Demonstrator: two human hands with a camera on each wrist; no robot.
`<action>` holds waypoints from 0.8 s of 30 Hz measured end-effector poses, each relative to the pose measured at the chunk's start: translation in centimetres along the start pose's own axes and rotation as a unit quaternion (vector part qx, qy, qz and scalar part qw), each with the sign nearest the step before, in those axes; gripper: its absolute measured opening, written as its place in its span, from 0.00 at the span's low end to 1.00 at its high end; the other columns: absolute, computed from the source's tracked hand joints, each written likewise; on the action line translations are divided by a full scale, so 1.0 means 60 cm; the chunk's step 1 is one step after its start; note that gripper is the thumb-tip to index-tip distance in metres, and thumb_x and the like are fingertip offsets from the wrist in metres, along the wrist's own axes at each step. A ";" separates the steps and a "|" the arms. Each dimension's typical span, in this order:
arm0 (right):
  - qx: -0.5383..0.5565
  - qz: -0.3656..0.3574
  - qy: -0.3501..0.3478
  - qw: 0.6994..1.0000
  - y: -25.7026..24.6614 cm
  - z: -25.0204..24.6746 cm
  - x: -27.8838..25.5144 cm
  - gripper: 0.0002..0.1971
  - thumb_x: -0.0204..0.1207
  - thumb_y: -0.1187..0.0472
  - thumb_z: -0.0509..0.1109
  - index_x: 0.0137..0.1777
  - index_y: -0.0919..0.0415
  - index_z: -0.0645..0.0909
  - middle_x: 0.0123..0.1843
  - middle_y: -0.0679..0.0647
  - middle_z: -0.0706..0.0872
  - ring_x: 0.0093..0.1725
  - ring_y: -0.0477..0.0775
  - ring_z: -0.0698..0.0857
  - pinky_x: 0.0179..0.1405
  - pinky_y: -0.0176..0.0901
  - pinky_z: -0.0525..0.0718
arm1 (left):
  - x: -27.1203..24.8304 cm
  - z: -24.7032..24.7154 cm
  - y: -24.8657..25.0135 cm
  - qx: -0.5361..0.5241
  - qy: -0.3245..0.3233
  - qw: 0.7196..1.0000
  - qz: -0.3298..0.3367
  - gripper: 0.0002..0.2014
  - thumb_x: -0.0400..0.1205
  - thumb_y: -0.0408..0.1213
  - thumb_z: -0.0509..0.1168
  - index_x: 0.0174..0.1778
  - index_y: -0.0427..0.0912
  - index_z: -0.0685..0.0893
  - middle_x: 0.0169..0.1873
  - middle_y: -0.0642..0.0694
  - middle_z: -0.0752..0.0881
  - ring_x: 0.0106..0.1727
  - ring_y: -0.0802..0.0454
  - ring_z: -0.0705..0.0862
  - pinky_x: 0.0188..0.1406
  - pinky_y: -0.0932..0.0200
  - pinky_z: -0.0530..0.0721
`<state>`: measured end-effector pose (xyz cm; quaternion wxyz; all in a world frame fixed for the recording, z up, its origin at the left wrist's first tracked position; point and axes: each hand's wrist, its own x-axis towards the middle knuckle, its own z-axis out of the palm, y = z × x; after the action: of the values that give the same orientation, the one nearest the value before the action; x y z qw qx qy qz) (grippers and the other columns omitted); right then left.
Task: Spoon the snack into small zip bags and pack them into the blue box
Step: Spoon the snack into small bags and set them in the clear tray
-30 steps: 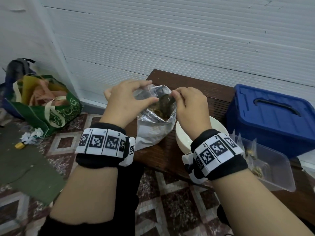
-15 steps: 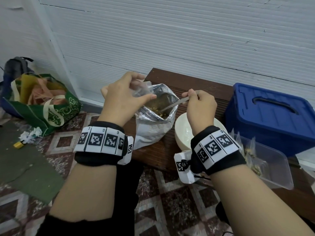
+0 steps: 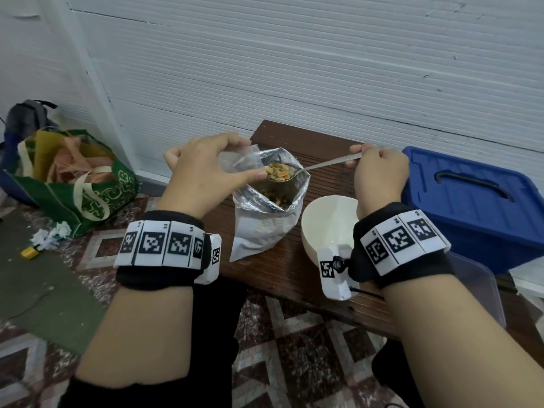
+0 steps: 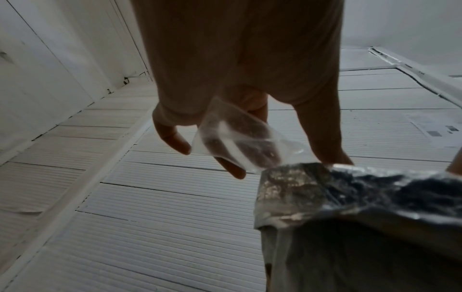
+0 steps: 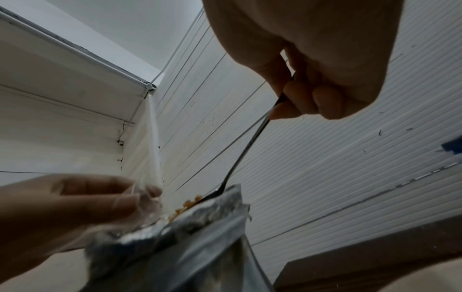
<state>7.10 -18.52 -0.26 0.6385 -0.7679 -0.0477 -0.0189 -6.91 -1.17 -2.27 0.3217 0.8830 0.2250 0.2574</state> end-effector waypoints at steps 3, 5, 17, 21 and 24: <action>-0.005 -0.017 0.013 1.000 -0.014 -0.011 0.010 0.16 0.85 0.62 0.56 0.43 0.60 0.85 0.30 0.47 0.82 0.30 0.38 0.78 0.30 0.27 0.76 | -0.001 -0.001 0.012 0.023 -0.012 1.000 -0.004 0.27 0.61 0.69 0.72 0.55 0.69 0.79 0.53 0.70 0.81 0.66 0.61 0.76 0.70 0.51 0.59; 0.001 -0.027 0.014 1.000 -0.022 -0.015 0.014 0.16 0.85 0.62 0.56 0.42 0.60 0.85 0.30 0.47 0.82 0.30 0.39 0.78 0.34 0.29 0.78 | -0.003 -0.001 0.022 0.038 -0.013 0.999 -0.001 0.26 0.63 0.64 0.75 0.56 0.67 0.79 0.54 0.69 0.80 0.66 0.61 0.74 0.60 0.57 0.53; -0.018 -0.126 -0.099 0.987 -0.046 0.017 -0.003 0.15 0.85 0.57 0.59 0.40 0.53 0.84 0.29 0.46 0.84 0.28 0.33 0.79 0.34 0.25 0.74 | 0.002 0.033 0.038 0.058 -0.013 0.998 0.028 0.26 0.65 0.65 0.73 0.57 0.60 0.85 0.48 0.64 0.85 0.57 0.63 0.76 0.50 0.58 0.52; 0.021 -0.198 -0.126 0.972 -0.050 0.014 -0.007 0.14 0.85 0.56 0.60 0.43 0.52 0.85 0.32 0.48 0.86 0.26 0.36 0.76 0.35 0.36 0.71 | 0.001 0.035 0.039 0.041 0.004 0.999 0.014 0.25 0.66 0.66 0.71 0.56 0.60 0.84 0.46 0.67 0.82 0.54 0.66 0.75 0.53 0.59 0.53; 0.054 -0.244 -0.134 0.959 -0.053 0.008 -0.012 0.13 0.85 0.57 0.60 0.42 0.51 0.83 0.35 0.50 0.86 0.27 0.37 0.76 0.34 0.34 0.70 | -0.001 0.035 0.046 0.007 0.029 1.000 -0.005 0.21 0.66 0.66 0.71 0.51 0.62 0.83 0.44 0.67 0.83 0.55 0.63 0.79 0.57 0.60 0.53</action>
<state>6.08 -17.48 2.71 0.6428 -0.6930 -0.3193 -0.0683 -5.08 -4.05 -1.80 0.3103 0.8762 0.2404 0.2795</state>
